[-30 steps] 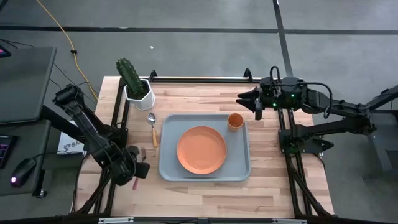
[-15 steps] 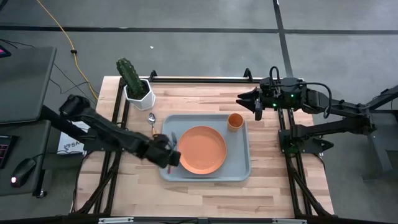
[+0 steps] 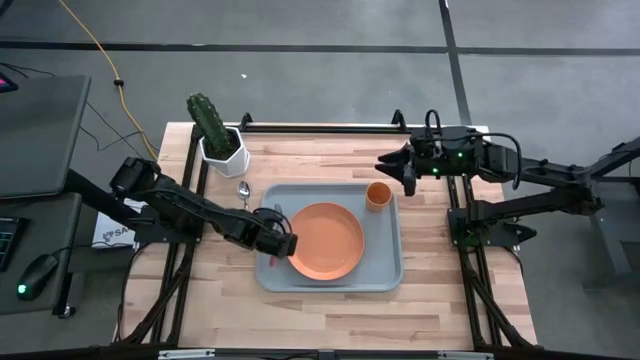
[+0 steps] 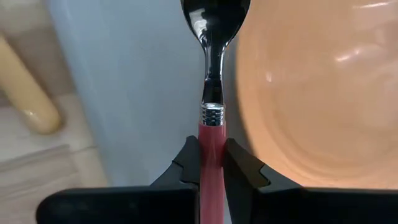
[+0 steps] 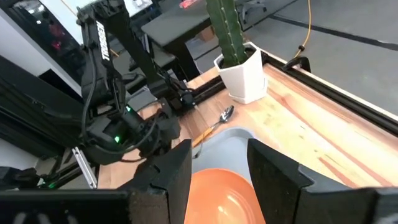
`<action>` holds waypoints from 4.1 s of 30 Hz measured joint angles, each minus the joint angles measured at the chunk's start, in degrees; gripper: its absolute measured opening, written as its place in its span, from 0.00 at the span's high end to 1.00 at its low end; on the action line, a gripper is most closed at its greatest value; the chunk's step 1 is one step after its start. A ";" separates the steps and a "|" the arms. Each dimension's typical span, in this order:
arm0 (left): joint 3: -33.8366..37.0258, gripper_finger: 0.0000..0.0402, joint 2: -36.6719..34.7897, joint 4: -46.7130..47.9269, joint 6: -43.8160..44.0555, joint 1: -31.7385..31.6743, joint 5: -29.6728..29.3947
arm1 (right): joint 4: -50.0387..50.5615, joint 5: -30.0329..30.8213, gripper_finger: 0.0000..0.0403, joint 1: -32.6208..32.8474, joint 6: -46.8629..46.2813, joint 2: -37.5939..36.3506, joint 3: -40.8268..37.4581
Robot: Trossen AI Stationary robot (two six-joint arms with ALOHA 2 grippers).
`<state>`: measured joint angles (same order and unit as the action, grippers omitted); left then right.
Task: Pick and place plate/cup/fork/spoon on tray
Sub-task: Put the pink fork to the left of the orange plate on the gray tray
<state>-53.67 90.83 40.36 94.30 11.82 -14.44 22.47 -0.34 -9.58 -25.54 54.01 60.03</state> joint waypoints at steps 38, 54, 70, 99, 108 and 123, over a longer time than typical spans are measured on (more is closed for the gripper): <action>-0.04 0.92 8.07 -8.29 3.01 -4.24 6.33 | 0.42 -0.35 0.64 0.00 -1.44 0.38 0.00; 0.00 0.83 8.17 -8.68 7.36 -3.55 6.19 | 0.45 -0.32 0.64 0.00 -1.03 0.38 0.00; 0.00 0.70 7.82 -8.04 4.88 -3.50 6.35 | 0.45 -0.30 0.64 0.00 -0.98 0.38 -0.02; 0.02 0.88 0.53 2.28 -13.34 -3.46 5.96 | 0.47 0.77 0.64 0.00 -1.01 0.38 -0.07; 0.01 1.00 4.13 -0.61 -12.89 0.55 9.55 | 0.48 0.77 0.64 0.00 -1.42 0.38 -0.07; -0.02 1.00 5.53 -1.79 -10.49 5.69 11.61 | 0.42 0.79 0.64 -0.01 -1.44 0.38 -0.07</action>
<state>-53.69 96.35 38.58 83.81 17.51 -2.83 22.89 0.45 -9.60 -26.98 54.39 59.96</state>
